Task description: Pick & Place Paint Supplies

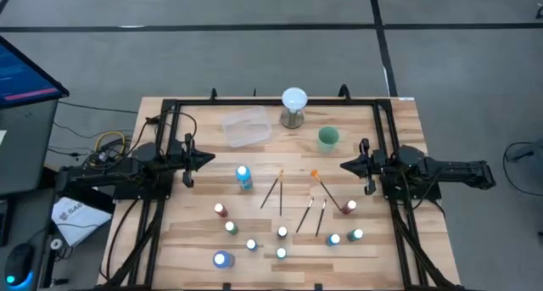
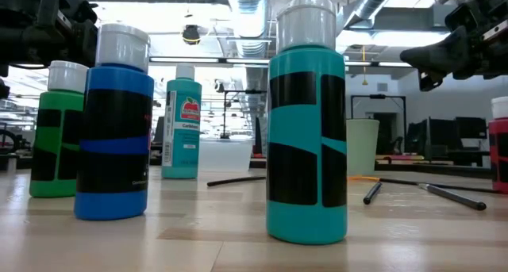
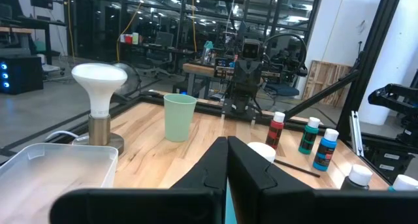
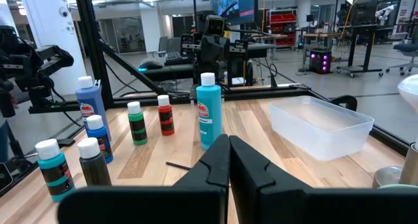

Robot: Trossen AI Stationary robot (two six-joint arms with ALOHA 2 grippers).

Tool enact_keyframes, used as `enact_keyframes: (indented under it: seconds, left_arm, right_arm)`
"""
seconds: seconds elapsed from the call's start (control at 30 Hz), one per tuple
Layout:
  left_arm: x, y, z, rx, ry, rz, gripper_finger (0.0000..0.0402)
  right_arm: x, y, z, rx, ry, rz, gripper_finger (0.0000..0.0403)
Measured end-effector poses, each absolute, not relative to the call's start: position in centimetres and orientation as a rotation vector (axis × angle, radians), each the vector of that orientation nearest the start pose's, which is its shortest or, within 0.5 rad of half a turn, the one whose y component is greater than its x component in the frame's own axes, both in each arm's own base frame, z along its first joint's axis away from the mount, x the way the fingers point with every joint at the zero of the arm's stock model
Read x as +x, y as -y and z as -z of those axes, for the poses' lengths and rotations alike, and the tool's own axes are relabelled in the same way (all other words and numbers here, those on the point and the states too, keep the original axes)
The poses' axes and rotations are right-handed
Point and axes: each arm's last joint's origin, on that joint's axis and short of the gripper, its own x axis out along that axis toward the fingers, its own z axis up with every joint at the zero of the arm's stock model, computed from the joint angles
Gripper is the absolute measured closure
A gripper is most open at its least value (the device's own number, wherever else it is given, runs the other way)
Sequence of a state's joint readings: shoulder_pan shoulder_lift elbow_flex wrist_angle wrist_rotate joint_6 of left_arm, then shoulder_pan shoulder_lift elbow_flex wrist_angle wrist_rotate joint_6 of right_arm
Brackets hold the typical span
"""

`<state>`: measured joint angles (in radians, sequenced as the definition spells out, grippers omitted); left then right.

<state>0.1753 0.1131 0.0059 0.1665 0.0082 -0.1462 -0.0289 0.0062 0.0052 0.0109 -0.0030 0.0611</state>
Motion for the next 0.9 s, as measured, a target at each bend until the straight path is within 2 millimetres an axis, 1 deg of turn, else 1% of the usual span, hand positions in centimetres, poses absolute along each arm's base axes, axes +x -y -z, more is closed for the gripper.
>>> enact_keyframes:
  seconds: [0.17, 0.23, 0.4, 0.6, 0.73, 0.9]
  left_arm:
    - [10.3, -1.8, -17.3, -0.140, 0.076, -0.162, 0.0399]
    - [10.3, -1.8, -17.5, -0.170, 0.100, -0.159, 0.0399]
    - [10.1, -1.8, -18.4, -0.416, 0.212, -0.125, 0.0399]
    - [9.9, -1.7, -19.3, -0.586, 0.321, -0.074, 0.0399]
    - [9.6, -1.7, -20.2, -0.594, 0.407, -0.044, 0.0399]
    - [9.1, -1.6, -21.4, -0.582, 0.550, -0.004, 0.0399]
  right_arm:
    - [9.8, 0.3, -16.6, 0.061, 0.011, 0.025, 0.0403]
    - [9.8, 0.3, -16.6, 0.061, 0.011, 0.026, 0.0403]
    - [9.8, 0.3, -16.6, 0.061, 0.011, 0.025, 0.0403]
    - [9.8, 0.3, -16.6, 0.052, 0.011, 0.026, 0.0403]
    - [9.8, 0.4, -16.6, -0.028, 0.010, 0.035, 0.0403]
    - [9.8, 0.4, -16.6, -0.026, 0.010, 0.036, 0.0403]
